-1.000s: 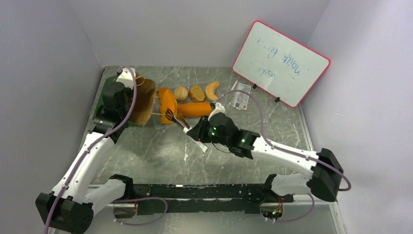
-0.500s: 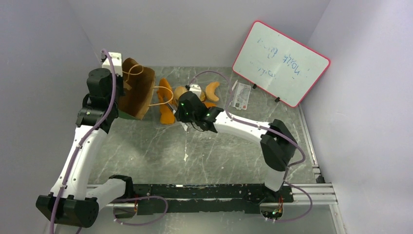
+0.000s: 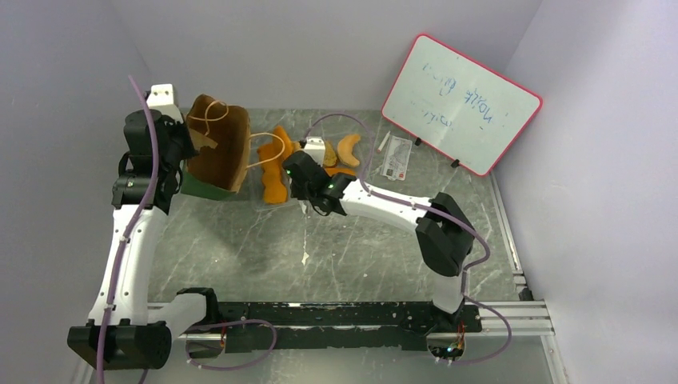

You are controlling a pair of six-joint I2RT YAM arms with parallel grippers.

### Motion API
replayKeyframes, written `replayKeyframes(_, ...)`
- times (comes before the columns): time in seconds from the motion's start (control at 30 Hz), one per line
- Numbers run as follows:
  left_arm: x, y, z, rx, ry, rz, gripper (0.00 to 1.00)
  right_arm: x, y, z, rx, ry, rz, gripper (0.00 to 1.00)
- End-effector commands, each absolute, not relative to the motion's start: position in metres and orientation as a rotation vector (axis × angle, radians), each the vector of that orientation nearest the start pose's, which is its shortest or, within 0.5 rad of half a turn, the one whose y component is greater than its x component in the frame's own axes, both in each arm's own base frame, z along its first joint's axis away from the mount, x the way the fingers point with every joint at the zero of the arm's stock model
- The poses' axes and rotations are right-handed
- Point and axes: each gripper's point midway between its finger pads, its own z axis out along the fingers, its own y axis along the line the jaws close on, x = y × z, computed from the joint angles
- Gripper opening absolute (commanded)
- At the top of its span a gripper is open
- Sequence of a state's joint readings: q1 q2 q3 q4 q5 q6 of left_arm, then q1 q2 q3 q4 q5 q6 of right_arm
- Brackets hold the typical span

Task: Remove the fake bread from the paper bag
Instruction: Adjust the paper bag at the center of the board.

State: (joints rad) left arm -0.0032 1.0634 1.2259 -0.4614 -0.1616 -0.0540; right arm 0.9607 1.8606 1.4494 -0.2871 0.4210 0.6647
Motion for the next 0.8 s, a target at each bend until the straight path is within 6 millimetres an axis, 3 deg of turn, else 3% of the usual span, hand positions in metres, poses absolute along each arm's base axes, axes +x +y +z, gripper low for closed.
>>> replayKeyframes(0.0,0.341,0.008,0.35,-0.183,1.824,-0.057,0.07,0.341,0.392,0.144,-0.093,2.193,0.348,0.0)
replayKeyframes(0.2,0.335,0.011,0.334,-0.225,1.847,-0.111,0.07,0.341,0.401,0.134,-0.097,2.212,0.335,0.0)
replayKeyframes(0.37,0.333,0.021,0.32,-0.275,1.861,-0.146,0.07,0.34,0.405,0.128,-0.093,2.227,0.299,0.19)
replayKeyframes(0.57,0.333,0.028,0.31,-0.329,1.852,-0.18,0.07,0.336,0.399,0.139,-0.061,2.204,0.316,0.41)
replayKeyframes(0.77,0.332,0.03,0.305,-0.359,1.845,-0.206,0.07,0.331,0.394,0.145,-0.051,2.193,0.344,0.43)
